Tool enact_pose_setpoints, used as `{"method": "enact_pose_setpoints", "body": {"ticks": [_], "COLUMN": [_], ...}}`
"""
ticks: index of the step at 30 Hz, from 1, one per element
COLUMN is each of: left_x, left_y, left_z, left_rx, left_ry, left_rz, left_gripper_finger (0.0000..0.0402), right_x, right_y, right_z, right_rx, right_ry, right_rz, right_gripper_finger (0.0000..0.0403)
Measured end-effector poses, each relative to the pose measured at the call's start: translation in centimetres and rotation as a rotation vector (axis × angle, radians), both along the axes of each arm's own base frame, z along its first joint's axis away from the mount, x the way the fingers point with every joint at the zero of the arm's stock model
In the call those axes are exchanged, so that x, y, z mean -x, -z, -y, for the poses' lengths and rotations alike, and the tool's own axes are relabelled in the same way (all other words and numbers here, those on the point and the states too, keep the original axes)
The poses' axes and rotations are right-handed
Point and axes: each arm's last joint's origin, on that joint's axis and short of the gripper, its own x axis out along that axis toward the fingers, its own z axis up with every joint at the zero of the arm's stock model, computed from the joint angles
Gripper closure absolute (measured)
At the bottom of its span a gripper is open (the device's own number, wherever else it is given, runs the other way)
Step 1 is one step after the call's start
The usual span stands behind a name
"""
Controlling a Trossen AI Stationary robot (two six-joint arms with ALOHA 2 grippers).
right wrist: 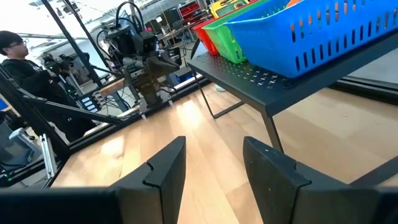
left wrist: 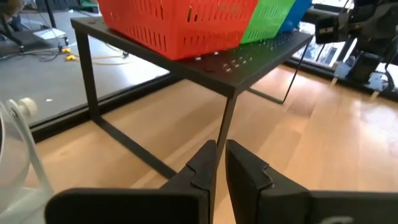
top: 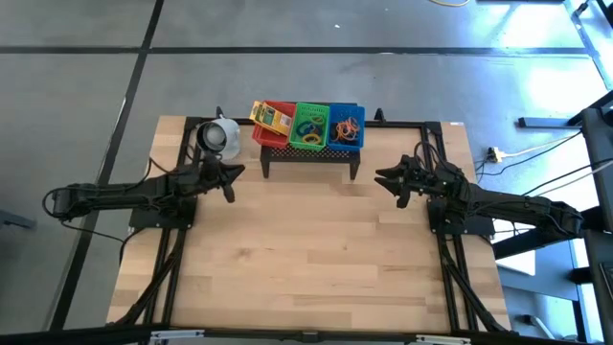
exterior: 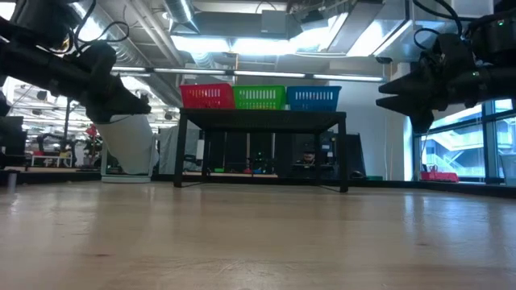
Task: Pick & Place Office Desk Supplies
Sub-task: Return to Home Position
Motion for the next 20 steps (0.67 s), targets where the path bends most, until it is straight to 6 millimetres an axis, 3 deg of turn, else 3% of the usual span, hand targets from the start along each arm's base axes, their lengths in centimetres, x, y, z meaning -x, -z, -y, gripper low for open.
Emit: {"method": "enact_pose_setpoints", "body": {"ticks": [20], "left_x": [0.02], "left_y": [0.05], "left_z": [0.00], "left_rx": [0.001], "left_ry": [0.000], "left_rz": [-0.006], "left_gripper_finger": [0.0374], "right_x": [0.00], "right_y": [-0.03], "right_z": [0.00], "right_rx": [0.002], "right_ry": [0.000], "right_rz": [0.001], "right_gripper_finger": [0.0241]}}
